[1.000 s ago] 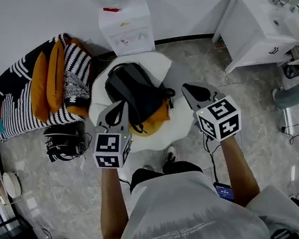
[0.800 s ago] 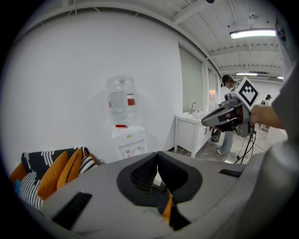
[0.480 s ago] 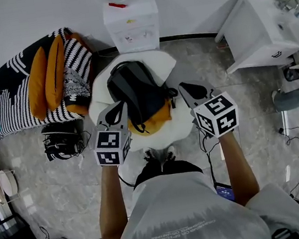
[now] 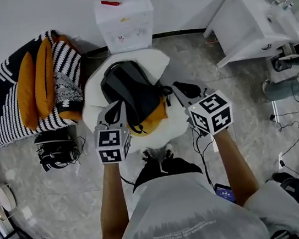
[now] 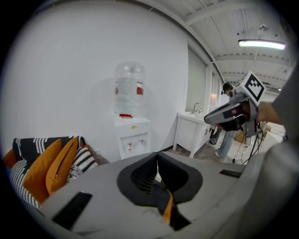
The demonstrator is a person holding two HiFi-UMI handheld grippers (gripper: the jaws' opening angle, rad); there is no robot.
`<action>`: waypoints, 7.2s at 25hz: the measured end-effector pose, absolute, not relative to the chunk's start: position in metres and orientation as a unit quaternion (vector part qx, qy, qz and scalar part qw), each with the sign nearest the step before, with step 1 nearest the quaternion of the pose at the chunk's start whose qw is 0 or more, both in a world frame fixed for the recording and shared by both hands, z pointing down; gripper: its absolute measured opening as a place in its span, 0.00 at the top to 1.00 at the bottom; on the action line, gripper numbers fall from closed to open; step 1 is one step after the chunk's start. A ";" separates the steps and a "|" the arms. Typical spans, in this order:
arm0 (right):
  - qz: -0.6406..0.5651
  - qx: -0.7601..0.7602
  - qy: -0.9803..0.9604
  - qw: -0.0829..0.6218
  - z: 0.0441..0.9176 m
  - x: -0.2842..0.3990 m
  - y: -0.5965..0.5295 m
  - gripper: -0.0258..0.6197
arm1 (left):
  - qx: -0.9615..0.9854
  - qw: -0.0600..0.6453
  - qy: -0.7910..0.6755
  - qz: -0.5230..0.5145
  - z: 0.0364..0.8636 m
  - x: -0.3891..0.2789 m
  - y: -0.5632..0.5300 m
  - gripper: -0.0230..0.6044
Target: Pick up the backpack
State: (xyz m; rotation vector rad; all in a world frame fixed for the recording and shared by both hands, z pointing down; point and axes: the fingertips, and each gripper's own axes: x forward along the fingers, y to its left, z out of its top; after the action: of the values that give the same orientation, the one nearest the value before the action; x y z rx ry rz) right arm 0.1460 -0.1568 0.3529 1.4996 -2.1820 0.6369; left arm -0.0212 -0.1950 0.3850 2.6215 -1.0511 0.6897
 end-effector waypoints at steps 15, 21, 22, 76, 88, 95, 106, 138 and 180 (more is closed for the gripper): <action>0.255 0.541 -0.772 0.216 0.395 0.118 -0.166 0.96 | 0.878 0.175 -0.362 0.262 0.439 -0.049 -0.196 0.92; 0.263 0.516 -0.784 0.226 0.411 0.131 -0.171 0.95 | 0.862 0.193 -0.388 0.265 0.452 -0.042 -0.193 0.89; 0.263 0.509 -0.786 0.231 0.415 0.133 -0.173 0.95 | 0.859 0.197 -0.392 0.265 0.455 -0.040 -0.192 0.89; 0.328 0.428 -0.785 0.305 0.631 0.138 -0.272 0.85 | 0.793 0.291 -0.440 0.306 0.642 -0.042 -0.257 0.81; 0.340 0.416 -0.785 0.309 0.678 0.149 -0.285 0.81 | 0.776 0.315 -0.450 0.311 0.690 -0.037 -0.266 0.72; 0.343 0.401 -0.788 0.318 0.709 0.149 -0.288 0.79 | 0.768 0.333 -0.449 0.313 0.721 -0.035 -0.263 0.72; 0.349 0.392 -0.780 0.341 0.761 0.164 -0.297 0.79 | 0.757 0.350 -0.447 0.325 0.767 -0.031 -0.264 0.71; 0.351 0.363 -0.771 0.388 0.898 0.145 -0.302 0.72 | 0.735 0.394 -0.434 0.342 0.884 -0.025 -0.250 0.65; 0.315 0.366 -0.745 0.461 0.956 0.135 -0.317 0.82 | 0.717 0.416 -0.454 0.327 0.934 -0.032 -0.255 0.87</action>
State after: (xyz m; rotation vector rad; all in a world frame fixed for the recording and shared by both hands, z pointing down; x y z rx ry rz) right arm 0.1353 -0.3172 0.9557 0.8995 -1.8322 0.7749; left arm -0.0316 -0.2554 0.9336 1.8000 -1.1400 0.8224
